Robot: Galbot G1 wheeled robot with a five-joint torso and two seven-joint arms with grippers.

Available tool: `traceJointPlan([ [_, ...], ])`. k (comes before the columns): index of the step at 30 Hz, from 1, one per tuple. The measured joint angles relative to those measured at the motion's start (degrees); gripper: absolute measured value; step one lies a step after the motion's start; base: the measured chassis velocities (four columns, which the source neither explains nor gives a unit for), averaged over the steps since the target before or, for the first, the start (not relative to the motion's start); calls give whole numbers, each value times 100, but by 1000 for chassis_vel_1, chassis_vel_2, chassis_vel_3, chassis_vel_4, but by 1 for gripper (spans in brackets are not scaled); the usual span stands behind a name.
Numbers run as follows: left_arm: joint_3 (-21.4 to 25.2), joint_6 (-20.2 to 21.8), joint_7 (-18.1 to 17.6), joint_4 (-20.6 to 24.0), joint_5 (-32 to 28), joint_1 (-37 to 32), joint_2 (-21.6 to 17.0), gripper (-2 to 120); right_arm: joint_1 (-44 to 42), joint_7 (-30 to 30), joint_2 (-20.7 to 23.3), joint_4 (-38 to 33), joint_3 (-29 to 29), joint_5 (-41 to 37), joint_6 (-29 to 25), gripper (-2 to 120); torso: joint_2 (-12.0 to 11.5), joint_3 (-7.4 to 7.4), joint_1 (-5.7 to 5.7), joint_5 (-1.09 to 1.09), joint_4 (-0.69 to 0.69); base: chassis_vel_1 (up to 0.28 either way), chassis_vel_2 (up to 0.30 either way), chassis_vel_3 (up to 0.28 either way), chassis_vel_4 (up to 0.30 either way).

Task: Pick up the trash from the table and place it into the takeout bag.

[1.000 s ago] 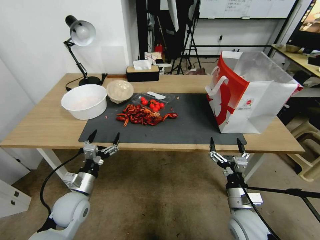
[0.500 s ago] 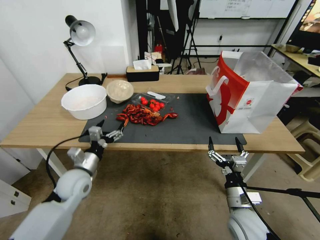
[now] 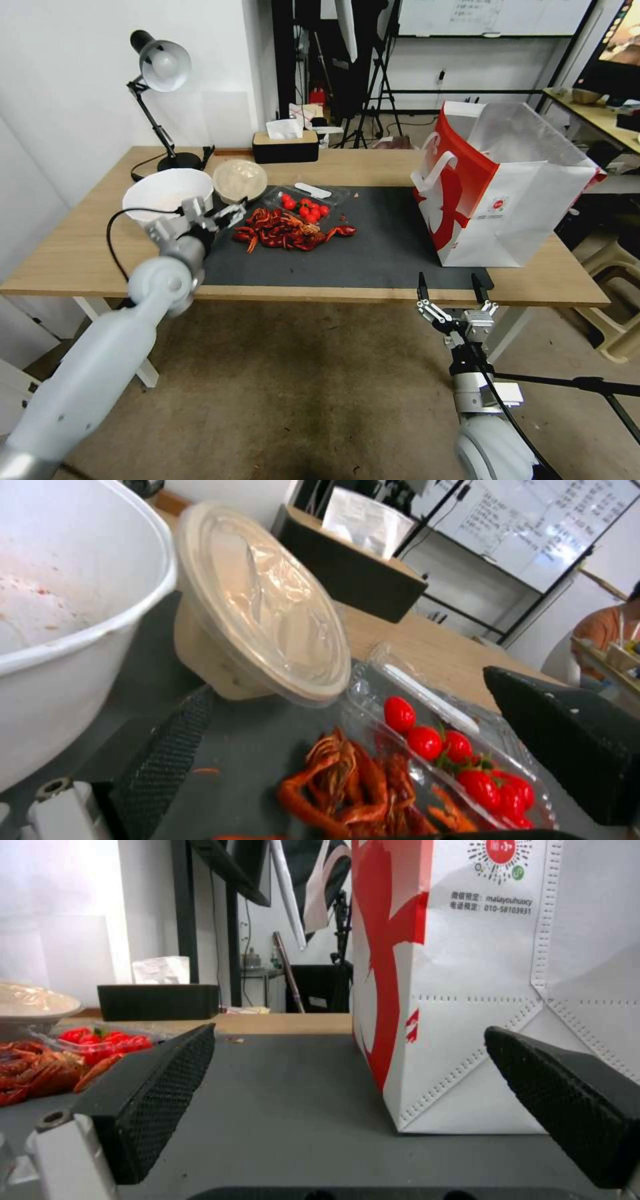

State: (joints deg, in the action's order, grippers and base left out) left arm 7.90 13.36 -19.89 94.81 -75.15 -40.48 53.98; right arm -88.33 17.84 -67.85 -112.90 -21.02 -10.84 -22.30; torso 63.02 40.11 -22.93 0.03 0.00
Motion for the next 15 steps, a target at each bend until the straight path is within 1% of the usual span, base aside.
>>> traceJointPlan([
  [2, -76, 125, -198, -99, -200, 178, 64, 100, 5, 5, 8, 0, -18, -2, 1, 100, 0, 0, 0, -4, 0, 0, 0, 0, 0],
  [3, -76, 125, -198, -99, -200, 178, 64, 100, 5, 5, 8, 0, -18, -2, 1, 100, 0, 0, 0, -4, 0, 0, 0, 0, 0],
  [6, -206, 195, -379, -351, -303, 427, 198, 100, 17, 13, 21, 0, -21, -13, 2, 100, 0, 0, 0, -3, 0, 0, 0, 0, 0],
  [7, -206, 195, -379, -351, -303, 427, 198, 100, 17, 13, 21, 0, -21, -13, 2, 100, 0, 0, 0, -3, 0, 0, 0, 0, 0],
  [10, -322, 215, -525, -601, -389, 658, 359, 100, 22, 23, 28, 0, -21, -16, 6, 100, 0, 0, 0, -2, 0, 0, 0, 0, 0],
  [11, -322, 215, -525, -601, -389, 658, 359, 100, 22, 23, 28, 0, -21, -16, 6, 100, 0, 0, 0, -2, 0, 0, 0, 0, 0],
  [12, -354, 209, -539, -693, -386, 722, 410, 100, 21, 30, 32, -2, -21, -17, 7, 100, 0, 0, 0, -2, -1, 0, 0, 0, 0],
  [13, -381, 199, -545, -807, -356, 809, 466, 97, 16, 37, 40, -11, -29, -18, 7, 100, 0, 0, 0, -3, 0, 0, 0, 0, 0],
  [15, -396, 196, -546, -846, -343, 839, 479, 95, 12, 39, 43, -12, -36, -18, 7, 100, 0, 0, 0, -2, 0, 0, 0, 0, 0],
])
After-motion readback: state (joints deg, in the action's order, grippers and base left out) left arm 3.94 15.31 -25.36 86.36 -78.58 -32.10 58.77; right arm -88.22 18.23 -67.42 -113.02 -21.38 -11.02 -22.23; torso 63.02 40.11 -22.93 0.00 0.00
